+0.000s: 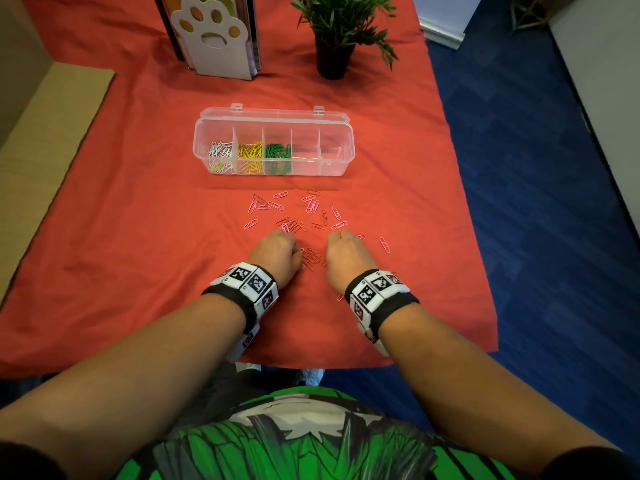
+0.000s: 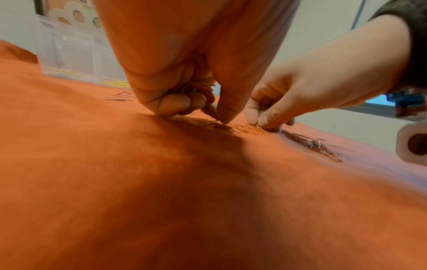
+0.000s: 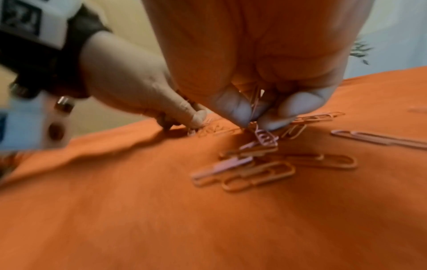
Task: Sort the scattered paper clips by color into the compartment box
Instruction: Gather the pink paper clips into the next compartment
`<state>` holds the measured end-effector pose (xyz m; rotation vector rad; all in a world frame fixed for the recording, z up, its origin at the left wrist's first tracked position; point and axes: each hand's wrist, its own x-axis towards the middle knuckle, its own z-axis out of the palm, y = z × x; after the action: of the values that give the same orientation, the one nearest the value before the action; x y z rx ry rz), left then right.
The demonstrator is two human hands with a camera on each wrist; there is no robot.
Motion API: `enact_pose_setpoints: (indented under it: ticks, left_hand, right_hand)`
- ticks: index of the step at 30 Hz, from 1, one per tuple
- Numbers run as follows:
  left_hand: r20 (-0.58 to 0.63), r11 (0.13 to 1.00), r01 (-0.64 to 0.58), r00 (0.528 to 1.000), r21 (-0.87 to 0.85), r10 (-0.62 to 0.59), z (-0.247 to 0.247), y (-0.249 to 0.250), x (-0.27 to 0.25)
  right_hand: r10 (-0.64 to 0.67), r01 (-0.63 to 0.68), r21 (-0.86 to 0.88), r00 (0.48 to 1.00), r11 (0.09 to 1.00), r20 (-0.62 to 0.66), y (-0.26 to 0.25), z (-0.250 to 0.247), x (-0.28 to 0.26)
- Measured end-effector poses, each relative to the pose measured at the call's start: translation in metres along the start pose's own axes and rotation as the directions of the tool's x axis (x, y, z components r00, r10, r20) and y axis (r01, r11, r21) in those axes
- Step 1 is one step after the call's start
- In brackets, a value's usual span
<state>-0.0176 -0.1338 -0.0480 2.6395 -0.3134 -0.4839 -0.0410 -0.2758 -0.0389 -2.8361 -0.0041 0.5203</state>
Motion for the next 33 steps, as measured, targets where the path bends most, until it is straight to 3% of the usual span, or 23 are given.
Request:
enact_pose_setpoints:
  ticks: [3,4,5,6,8,9,10,12,14,15,17,18,19,20,22,23,24,27,30,31,32,33]
  left_hand:
    - [-0.034,0.974,0.084,0.995,-0.21,-0.094,-0.006,-0.008,0.003]
    - [-0.02,0.946,0.123,0.991,-0.301,-0.136,-0.009,-0.01,0.003]
    - [0.013,0.892,0.175,0.982,-0.416,-0.187,-0.013,-0.012,0.004]
    - [0.07,0.791,0.241,0.967,-0.562,-0.245,-0.016,-0.014,0.004]
    - [0.223,0.439,0.348,0.924,-0.828,-0.31,-0.022,-0.015,0.002]
    - [0.28,0.283,0.366,0.911,-0.886,-0.303,-0.024,-0.016,0.0]
    - [0.311,0.199,0.374,0.906,-0.906,-0.288,-0.027,-0.016,-0.001]
    - [0.315,0.197,0.371,0.911,-0.908,-0.266,-0.028,-0.018,-0.002]
    - [0.249,0.355,0.339,0.929,-0.871,-0.276,-0.024,-0.018,-0.001]
    - [0.197,0.487,0.311,0.942,-0.816,-0.272,-0.022,-0.018,0.0]
    - [0.096,0.775,0.214,0.976,-0.595,-0.196,-0.02,-0.015,-0.002]
    - [0.068,0.89,0.145,0.989,-0.433,-0.128,-0.019,-0.013,-0.004]
    - [0.044,0.965,0.075,0.997,-0.251,-0.066,-0.015,-0.014,-0.004]
    - [0.028,0.995,0.009,1.0,-0.103,-0.006,-0.012,-0.016,-0.004]
    - [-0.003,0.998,-0.057,0.998,0.019,0.057,-0.008,-0.02,-0.002]
    - [-0.013,0.997,-0.072,0.997,0.039,0.073,-0.005,-0.022,-0.001]
    - [-0.024,0.994,-0.094,0.995,0.059,0.095,-0.003,-0.024,-0.001]
    - [-0.003,0.993,-0.089,0.996,0.082,0.089,-0.001,-0.028,-0.002]
    - [-0.023,0.987,0.02,0.999,-0.157,-0.024,-0.003,-0.032,-0.001]
    - [-0.001,0.947,0.087,0.996,-0.308,-0.092,-0.006,-0.03,0.0]
    - [0.044,0.85,0.174,0.983,-0.498,-0.176,-0.009,-0.029,0.001]
    - [0.117,0.682,0.272,0.957,-0.679,-0.266,-0.014,-0.026,0.001]
  right_hand:
    - [0.134,-0.147,0.369,0.989,0.918,0.06,0.014,-0.008,0.009]
    - [0.19,-0.217,0.523,0.976,0.824,0.105,0.019,-0.011,0.011]
    - [0.232,-0.276,0.689,0.96,0.67,0.159,0.025,-0.013,0.011]
    - [0.251,-0.312,0.822,0.944,0.477,0.212,0.03,-0.016,0.009]
    - [0.217,-0.296,0.947,0.939,0.123,0.266,0.043,-0.024,0.003]
    - [0.181,-0.276,0.961,0.945,-0.008,0.273,0.049,-0.028,0.0]
    - [0.148,-0.256,0.961,0.952,-0.099,0.269,0.054,-0.031,-0.002]
    - [0.113,-0.232,0.946,0.958,-0.228,0.262,0.063,-0.032,-0.004]
    - [0.111,-0.239,0.917,0.952,-0.319,0.286,0.068,-0.033,-0.004]
    - [0.108,-0.253,0.904,0.946,-0.346,0.306,0.068,-0.034,-0.004]
    - [0.123,-0.3,0.895,0.926,-0.331,0.356,0.065,-0.035,-0.002]
    - [0.161,-0.327,0.91,0.913,-0.257,0.374,0.063,-0.033,0.001]
    - [0.222,-0.34,0.934,0.907,-0.112,0.357,0.06,-0.032,0.004]
    - [0.287,-0.34,0.934,0.91,0.111,0.298,0.057,-0.029,0.009]
    - [0.327,-0.298,0.747,0.938,0.594,0.115,0.055,-0.028,0.018]
    - [0.296,-0.261,0.61,0.954,0.748,0.046,0.054,-0.03,0.021]
    - [0.26,-0.23,0.524,0.966,0.82,0.016,0.055,-0.03,0.023]
    - [0.228,-0.221,0.547,0.972,0.808,0.055,0.057,-0.031,0.027]
    - [0.266,-0.251,0.674,0.96,0.695,0.084,0.058,-0.025,0.031]
    - [0.275,-0.241,0.713,0.959,0.659,0.071,0.057,-0.024,0.032]
    - [0.278,-0.23,0.74,0.959,0.632,0.061,0.056,-0.024,0.033]
    - [0.273,-0.216,0.754,0.961,0.62,0.051,0.054,-0.024,0.035]
